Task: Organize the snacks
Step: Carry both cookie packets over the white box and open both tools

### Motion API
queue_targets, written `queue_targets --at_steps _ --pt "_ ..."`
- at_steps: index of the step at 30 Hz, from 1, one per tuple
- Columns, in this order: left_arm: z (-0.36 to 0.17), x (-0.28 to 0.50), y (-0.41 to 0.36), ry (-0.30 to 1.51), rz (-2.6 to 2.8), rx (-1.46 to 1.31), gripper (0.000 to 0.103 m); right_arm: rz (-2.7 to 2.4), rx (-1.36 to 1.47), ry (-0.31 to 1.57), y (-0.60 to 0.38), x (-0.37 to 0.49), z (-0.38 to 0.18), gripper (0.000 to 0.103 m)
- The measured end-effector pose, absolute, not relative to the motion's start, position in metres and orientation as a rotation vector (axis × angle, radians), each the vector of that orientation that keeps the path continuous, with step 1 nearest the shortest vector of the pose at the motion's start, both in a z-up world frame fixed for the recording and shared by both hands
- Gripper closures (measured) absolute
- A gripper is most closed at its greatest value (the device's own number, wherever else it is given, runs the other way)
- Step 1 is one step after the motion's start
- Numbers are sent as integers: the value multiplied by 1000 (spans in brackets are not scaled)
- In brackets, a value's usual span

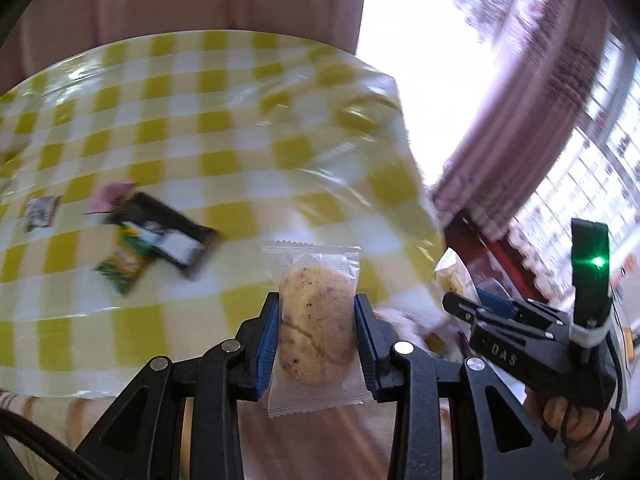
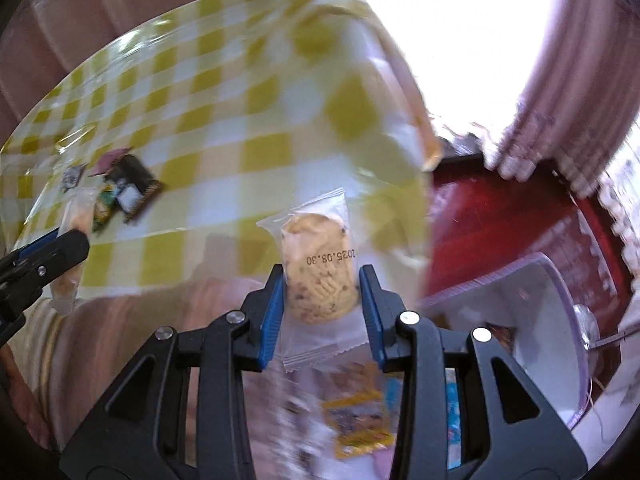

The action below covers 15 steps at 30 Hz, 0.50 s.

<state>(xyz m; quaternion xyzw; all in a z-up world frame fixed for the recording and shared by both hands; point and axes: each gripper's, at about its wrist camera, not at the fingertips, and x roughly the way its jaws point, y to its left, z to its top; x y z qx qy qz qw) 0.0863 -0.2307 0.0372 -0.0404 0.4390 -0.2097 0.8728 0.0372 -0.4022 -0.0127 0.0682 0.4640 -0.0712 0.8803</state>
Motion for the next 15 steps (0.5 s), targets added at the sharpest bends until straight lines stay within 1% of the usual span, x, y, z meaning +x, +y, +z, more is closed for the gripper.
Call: queue_targets --at_steps 7,15 --pt "36 71 -286 940 -580 -31 66 -279 206 984 -467 3 -21 63" --pt "30 55 -329 972 -703 13 66 -354 251 997 -505 -15 -26 63"
